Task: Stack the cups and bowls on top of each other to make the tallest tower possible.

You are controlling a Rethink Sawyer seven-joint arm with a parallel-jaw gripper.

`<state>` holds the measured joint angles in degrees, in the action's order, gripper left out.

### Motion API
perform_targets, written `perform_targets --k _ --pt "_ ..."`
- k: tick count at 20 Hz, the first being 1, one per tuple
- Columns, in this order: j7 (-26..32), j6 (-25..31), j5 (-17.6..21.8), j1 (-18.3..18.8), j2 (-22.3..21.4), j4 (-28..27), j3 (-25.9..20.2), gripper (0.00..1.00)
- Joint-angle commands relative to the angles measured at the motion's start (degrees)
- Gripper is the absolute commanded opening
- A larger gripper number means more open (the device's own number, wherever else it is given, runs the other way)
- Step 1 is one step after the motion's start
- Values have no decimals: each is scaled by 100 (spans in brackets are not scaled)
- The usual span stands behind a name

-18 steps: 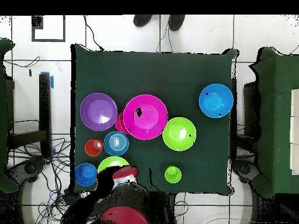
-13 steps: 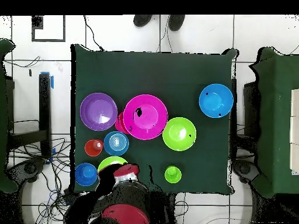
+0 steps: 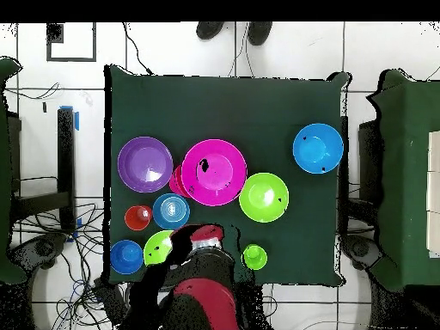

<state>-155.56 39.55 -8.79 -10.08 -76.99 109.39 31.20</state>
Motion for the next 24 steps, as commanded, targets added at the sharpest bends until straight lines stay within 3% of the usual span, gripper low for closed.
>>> perform_targets --k 1,2,7,11,14,18,24 --pt "-181 95 155 101 314 988 -284 0" --pt "-153 501 243 31 179 762 -191 0" --pt "-282 1261 450 -122 60 342 -15 0" --pt "-457 3095 788 -380 -378 -1040 250 0" --pt "-290 4285 950 -287 -505 -2148 206 0" --pt "-184 5374 1055 -59 -551 -3191 12 0" --pt "62 6802 940 370 -489 -4348 -250 0"
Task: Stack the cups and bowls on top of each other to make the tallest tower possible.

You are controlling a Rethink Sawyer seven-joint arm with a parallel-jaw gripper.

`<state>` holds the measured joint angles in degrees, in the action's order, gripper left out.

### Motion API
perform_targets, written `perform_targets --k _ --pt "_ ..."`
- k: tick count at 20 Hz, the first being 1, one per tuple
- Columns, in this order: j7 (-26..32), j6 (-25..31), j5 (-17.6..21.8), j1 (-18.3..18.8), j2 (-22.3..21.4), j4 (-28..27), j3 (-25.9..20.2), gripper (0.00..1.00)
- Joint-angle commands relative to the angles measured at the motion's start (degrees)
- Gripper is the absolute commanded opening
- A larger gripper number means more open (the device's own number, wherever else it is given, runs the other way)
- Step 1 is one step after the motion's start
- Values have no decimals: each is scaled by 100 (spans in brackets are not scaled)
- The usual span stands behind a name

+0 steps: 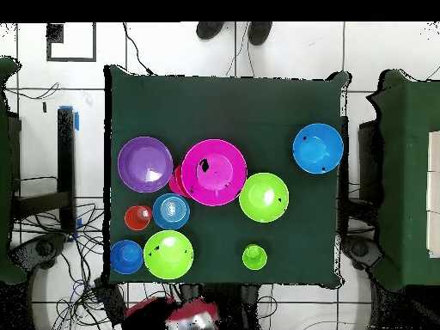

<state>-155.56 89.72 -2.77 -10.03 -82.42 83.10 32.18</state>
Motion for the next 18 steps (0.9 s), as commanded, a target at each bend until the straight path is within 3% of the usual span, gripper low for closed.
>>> perform_targets --k 1,6,10,14,18 --pt "101 1900 307 418 52 -1798 -376 0" --pt "741 2991 16 1095 222 -3084 -742 0" --pt "1205 3409 -12 1415 313 -3626 -1016 0" --pt "1810 4618 102 2126 868 -5539 -1465 0" --pt "2584 5573 299 2607 1341 -7080 -1657 0"
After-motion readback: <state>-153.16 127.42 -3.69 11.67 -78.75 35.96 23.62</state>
